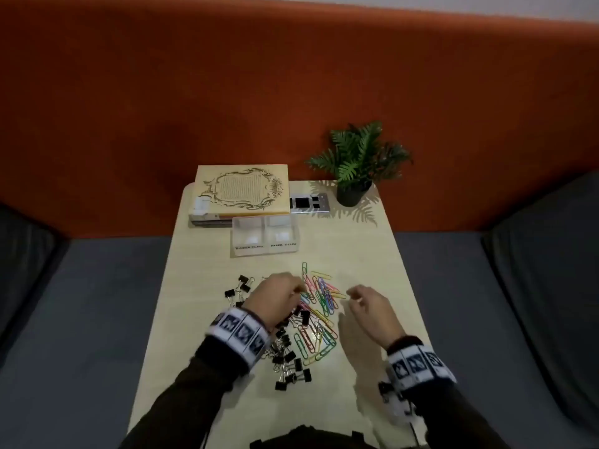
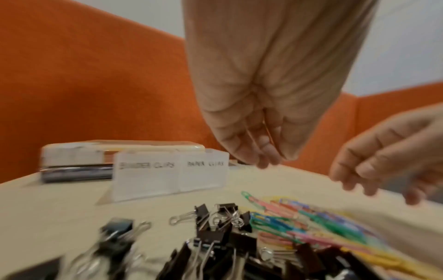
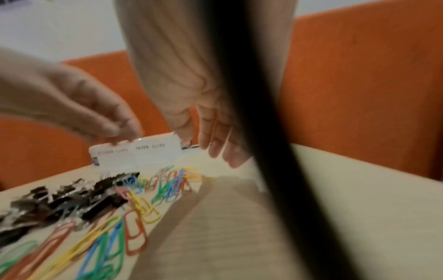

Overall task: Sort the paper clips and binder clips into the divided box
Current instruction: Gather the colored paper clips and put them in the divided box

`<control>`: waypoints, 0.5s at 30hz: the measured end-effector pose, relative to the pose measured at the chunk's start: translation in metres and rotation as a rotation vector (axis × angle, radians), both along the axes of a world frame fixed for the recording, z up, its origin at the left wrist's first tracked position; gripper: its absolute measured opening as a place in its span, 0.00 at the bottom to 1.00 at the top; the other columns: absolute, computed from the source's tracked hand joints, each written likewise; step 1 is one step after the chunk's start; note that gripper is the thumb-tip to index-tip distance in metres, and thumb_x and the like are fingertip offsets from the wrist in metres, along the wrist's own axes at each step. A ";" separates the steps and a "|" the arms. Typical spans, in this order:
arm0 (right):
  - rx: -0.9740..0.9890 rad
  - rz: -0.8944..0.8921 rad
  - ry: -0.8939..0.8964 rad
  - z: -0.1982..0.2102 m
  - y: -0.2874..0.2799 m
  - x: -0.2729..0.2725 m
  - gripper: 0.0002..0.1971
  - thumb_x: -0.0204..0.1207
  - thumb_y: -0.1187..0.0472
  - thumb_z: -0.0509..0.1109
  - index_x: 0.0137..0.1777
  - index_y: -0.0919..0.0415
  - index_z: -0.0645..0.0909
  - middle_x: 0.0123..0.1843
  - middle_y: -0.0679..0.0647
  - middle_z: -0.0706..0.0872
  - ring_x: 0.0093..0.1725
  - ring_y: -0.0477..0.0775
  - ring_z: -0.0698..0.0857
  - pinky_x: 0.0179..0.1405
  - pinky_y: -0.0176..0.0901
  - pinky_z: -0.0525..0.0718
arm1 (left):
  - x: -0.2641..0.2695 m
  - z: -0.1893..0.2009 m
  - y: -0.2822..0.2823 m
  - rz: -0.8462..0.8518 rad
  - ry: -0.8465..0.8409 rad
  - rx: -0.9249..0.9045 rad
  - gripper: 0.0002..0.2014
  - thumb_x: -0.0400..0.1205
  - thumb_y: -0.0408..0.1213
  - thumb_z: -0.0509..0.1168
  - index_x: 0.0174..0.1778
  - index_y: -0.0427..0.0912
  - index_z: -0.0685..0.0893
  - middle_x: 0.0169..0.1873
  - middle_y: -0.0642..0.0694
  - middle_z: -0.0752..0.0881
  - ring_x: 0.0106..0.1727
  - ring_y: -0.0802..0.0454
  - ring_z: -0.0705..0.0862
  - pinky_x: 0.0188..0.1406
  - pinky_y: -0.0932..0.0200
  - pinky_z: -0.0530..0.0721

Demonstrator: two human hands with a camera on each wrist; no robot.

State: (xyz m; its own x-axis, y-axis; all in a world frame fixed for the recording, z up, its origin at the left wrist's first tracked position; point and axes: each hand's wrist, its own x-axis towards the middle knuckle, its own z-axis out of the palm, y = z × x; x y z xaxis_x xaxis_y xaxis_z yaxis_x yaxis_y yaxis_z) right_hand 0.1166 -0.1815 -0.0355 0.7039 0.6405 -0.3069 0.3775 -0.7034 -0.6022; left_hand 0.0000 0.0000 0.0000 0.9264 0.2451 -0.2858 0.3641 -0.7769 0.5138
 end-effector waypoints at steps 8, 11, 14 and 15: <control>-0.103 -0.019 -0.134 -0.031 0.041 -0.009 0.12 0.70 0.56 0.70 0.49 0.61 0.76 0.53 0.56 0.76 0.55 0.57 0.73 0.54 0.49 0.77 | 0.058 -0.039 0.009 -0.258 0.182 0.275 0.15 0.72 0.28 0.72 0.55 0.35 0.82 0.58 0.39 0.81 0.60 0.38 0.80 0.60 0.45 0.83; -0.041 -0.014 -0.157 -0.038 0.042 -0.015 0.08 0.72 0.62 0.69 0.49 0.64 0.78 0.52 0.59 0.79 0.53 0.59 0.76 0.51 0.49 0.78 | 0.053 -0.048 0.011 -0.201 0.165 0.308 0.09 0.77 0.24 0.64 0.51 0.32 0.85 0.54 0.37 0.83 0.55 0.38 0.83 0.56 0.48 0.83; 0.008 -0.039 -0.155 -0.040 0.043 -0.018 0.05 0.73 0.64 0.70 0.45 0.65 0.79 0.47 0.60 0.82 0.47 0.60 0.80 0.44 0.47 0.77 | 0.046 -0.056 0.011 -0.163 0.171 0.313 0.09 0.80 0.25 0.62 0.52 0.33 0.85 0.53 0.37 0.84 0.55 0.38 0.82 0.53 0.47 0.82; 0.014 -0.050 -0.150 -0.039 0.043 -0.017 0.04 0.73 0.64 0.70 0.44 0.66 0.80 0.45 0.60 0.83 0.46 0.60 0.81 0.42 0.47 0.77 | 0.043 -0.057 0.011 -0.157 0.170 0.323 0.09 0.80 0.26 0.61 0.53 0.34 0.84 0.53 0.37 0.84 0.56 0.38 0.82 0.53 0.47 0.81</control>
State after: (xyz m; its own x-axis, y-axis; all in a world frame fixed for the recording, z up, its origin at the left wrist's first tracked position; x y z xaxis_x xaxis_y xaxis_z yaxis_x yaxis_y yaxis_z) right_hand 0.0993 -0.1380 -0.0744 0.7724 0.6070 -0.1872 0.4286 -0.7155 -0.5517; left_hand 0.0434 0.0108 -0.0568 0.9059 0.2068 -0.3695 0.2870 -0.9415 0.1768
